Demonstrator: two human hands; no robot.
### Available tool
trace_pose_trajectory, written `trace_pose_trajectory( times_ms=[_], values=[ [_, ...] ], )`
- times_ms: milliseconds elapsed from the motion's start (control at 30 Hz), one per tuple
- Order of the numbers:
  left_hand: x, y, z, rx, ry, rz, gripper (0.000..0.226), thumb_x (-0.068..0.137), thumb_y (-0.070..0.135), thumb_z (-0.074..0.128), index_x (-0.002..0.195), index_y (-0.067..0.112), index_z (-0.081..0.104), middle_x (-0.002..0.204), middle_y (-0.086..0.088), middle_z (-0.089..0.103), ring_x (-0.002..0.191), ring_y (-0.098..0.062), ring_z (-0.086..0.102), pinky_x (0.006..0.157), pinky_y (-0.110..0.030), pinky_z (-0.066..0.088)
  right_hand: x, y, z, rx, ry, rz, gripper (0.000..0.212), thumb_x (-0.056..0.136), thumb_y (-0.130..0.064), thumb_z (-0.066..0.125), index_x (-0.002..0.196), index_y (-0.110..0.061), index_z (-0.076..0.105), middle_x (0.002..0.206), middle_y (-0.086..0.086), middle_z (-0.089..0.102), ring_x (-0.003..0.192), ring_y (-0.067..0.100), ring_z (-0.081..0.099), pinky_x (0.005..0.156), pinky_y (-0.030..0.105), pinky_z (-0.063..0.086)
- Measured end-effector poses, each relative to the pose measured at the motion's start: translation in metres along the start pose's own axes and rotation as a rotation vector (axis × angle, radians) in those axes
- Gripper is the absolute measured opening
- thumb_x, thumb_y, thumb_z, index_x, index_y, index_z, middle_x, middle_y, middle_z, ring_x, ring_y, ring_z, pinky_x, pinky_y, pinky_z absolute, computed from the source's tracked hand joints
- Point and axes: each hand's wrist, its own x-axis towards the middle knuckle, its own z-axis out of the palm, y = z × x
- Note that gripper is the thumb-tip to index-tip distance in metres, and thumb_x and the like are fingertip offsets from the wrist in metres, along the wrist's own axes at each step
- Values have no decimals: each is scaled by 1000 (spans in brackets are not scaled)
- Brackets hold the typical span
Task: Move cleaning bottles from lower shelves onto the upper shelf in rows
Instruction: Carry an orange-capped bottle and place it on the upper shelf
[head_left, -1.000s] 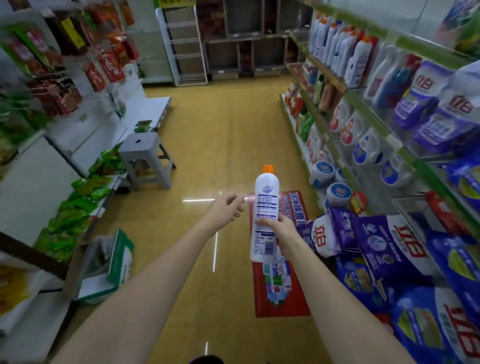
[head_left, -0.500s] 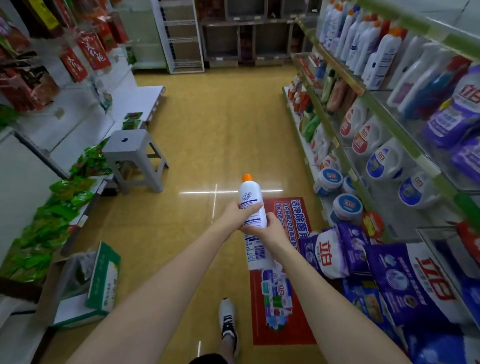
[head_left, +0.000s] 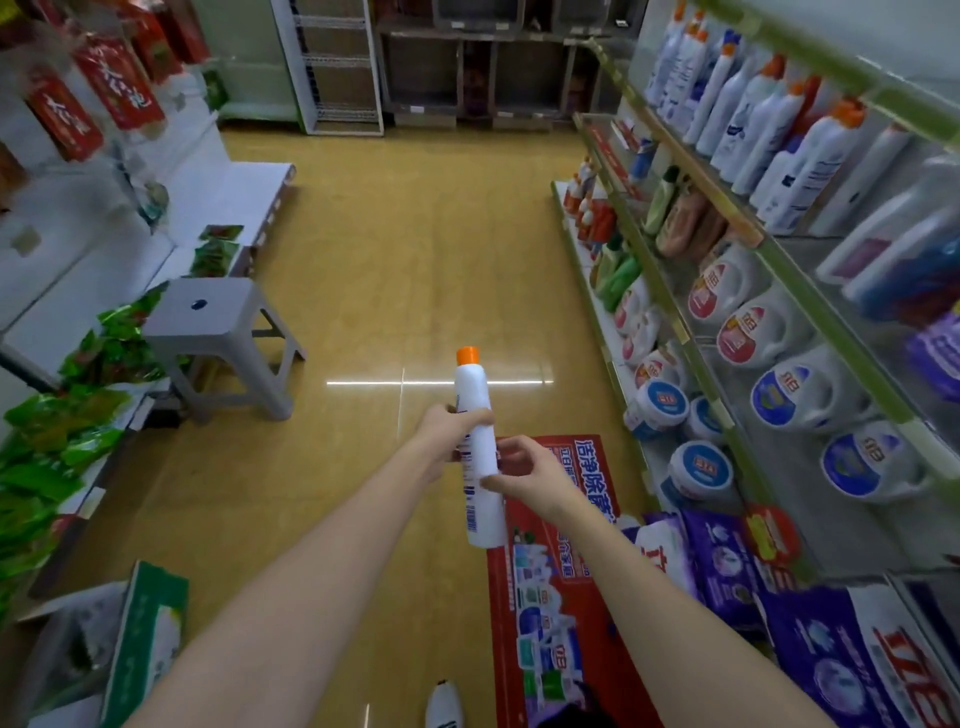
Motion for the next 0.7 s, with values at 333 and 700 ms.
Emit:
trace_pose_trajectory(
  times_ms=[333,700],
  values=[
    [121,79,34,-325,-80,-27,51,83,21,76,120,-8,58,94,-29,69,77,-38,72,66,-44,60,142,-15,-92,151,-186,163,54,75,-36,89,116,-14,61,117,6,70,103,21,73,94,40,59],
    [286,214,80,-408,-80,-30,72,76,47,79,124,-4,61,108,-20,71,90,-29,69,83,-42,59,329,-70,-222,268,-424,187,55,83,-24,83,128,-7,57,116,11,74,106,30,72,94,43,58]
  ],
)
